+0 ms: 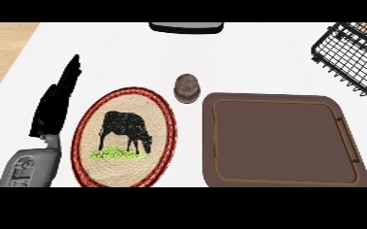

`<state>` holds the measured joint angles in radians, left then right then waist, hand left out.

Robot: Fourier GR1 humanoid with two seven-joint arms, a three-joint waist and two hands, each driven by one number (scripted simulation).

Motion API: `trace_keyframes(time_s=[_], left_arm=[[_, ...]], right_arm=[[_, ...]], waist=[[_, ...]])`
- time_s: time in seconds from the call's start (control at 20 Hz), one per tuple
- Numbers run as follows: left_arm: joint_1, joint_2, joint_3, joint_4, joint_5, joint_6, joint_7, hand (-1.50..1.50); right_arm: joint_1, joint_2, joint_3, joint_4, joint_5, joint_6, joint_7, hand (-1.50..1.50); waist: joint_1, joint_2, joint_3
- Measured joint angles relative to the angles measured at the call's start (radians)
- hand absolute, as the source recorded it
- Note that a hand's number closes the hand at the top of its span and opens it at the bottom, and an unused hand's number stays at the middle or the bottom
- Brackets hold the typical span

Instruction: Pick the lemon from the tray and place it in the tiered basket

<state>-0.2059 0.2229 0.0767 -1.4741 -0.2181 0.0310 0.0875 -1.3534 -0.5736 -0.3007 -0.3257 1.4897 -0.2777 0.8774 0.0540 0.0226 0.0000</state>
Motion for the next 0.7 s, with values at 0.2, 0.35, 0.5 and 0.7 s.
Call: trace_keyframes(time_s=[0.2, 0.35, 0.5, 0.7], left_arm=[[0.012, -0.011, -0.005, -0.004, -0.004, 0.006, -0.003, 0.00], [0.023, -0.003, 0.006, 0.001, 0.004, -0.001, -0.015, 0.00], [0.017, -0.001, 0.011, 0.004, 0.003, -0.001, -0.014, 0.00], [0.013, 0.001, 0.012, 0.001, 0.000, -0.003, -0.008, 0.00]], right_arm=[[-0.001, -0.059, 0.026, 0.055, 0.044, 0.032, 0.006, 1.50], [0.025, -0.094, 0.024, 0.080, 0.046, 0.022, -0.023, 1.50], [0.039, -0.122, 0.011, 0.101, 0.031, 0.023, -0.079, 1.50], [0.060, -0.143, -0.023, 0.120, -0.008, 0.019, -0.149, 1.50]], waist=[[0.000, -0.001, 0.000], [-0.005, -0.003, 0.000], [-0.008, -0.004, 0.001], [-0.010, -0.004, 0.001]])
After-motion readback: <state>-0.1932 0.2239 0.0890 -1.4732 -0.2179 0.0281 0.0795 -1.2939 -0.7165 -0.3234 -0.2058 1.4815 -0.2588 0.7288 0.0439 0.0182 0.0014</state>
